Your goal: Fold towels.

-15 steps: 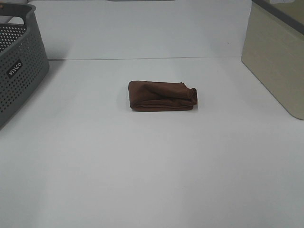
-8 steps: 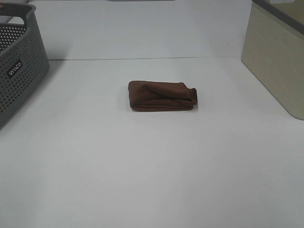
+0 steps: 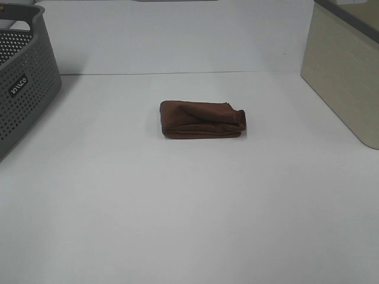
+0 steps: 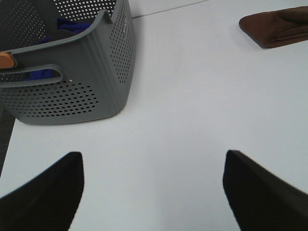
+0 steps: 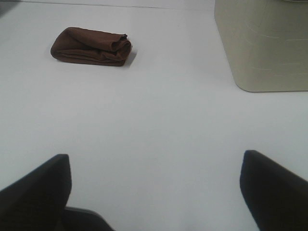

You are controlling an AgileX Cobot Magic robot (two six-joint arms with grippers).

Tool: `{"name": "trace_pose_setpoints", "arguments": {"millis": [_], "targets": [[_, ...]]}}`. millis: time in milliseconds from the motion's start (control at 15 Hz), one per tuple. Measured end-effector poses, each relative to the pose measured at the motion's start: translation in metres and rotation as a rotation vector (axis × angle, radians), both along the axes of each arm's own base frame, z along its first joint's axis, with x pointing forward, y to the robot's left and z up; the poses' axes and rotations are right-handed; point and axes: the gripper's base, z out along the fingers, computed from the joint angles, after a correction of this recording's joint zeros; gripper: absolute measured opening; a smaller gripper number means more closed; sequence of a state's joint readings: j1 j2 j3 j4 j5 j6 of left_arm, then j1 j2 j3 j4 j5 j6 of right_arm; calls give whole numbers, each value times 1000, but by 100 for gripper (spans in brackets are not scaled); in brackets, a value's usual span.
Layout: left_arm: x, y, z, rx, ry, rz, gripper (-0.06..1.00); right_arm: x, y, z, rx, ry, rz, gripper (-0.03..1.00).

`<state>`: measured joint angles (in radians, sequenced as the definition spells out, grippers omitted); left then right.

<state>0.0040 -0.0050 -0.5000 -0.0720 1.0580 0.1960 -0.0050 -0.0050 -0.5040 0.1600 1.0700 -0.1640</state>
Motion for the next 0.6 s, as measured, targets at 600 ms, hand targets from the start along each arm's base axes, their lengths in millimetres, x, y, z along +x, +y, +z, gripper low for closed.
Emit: {"name": "trace_pose_setpoints", "arguments": {"millis": [600], "targets": [[0,0,0,0,0,0,76,0,0,0,0,0,0,89]]}}
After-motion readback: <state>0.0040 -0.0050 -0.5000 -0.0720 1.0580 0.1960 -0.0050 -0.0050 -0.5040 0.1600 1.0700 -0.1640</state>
